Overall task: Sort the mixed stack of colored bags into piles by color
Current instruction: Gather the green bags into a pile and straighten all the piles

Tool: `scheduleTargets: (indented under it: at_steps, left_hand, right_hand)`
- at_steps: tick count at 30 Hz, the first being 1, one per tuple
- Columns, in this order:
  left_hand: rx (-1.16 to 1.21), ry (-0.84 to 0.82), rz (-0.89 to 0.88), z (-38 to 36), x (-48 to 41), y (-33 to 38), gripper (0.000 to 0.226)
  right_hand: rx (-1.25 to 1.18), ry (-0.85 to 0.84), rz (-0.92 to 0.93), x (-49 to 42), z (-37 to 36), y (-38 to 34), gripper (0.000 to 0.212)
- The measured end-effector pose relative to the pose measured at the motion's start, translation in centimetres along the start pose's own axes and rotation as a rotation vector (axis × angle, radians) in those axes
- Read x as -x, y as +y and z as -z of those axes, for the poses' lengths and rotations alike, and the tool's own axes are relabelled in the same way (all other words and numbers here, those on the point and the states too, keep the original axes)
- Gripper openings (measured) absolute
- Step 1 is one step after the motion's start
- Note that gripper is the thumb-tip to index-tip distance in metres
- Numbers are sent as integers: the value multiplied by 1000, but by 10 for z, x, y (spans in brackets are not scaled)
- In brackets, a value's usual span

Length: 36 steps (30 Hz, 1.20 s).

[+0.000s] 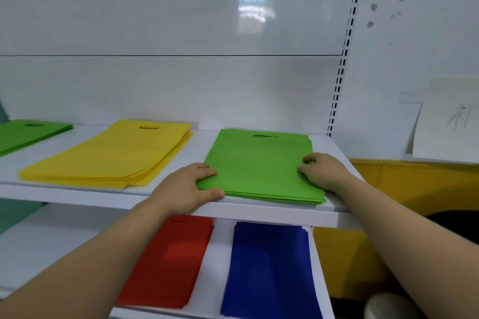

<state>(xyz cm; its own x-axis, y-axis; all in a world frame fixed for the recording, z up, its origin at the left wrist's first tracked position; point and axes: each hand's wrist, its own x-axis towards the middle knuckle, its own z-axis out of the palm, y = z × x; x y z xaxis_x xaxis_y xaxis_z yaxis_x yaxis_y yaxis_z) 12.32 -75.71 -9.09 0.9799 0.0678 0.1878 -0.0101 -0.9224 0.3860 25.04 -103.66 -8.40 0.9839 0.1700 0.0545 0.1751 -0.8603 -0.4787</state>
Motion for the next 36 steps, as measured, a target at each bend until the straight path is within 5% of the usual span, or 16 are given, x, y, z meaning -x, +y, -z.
scheduleTargets:
  at_steps: [6, 13, 36]
  left_hand:
    - [74, 8, -1, 28, -4, 0, 63]
    - [-11, 73, 12, 90, 23, -45, 63]
    - [-64, 281, 422, 273, 176, -404, 61]
  right_hand:
    - [33, -37, 12, 5, 18, -31, 63]
    - [66, 38, 179, 15, 9, -143, 61]
    - [7, -143, 549, 40, -203, -557, 56]
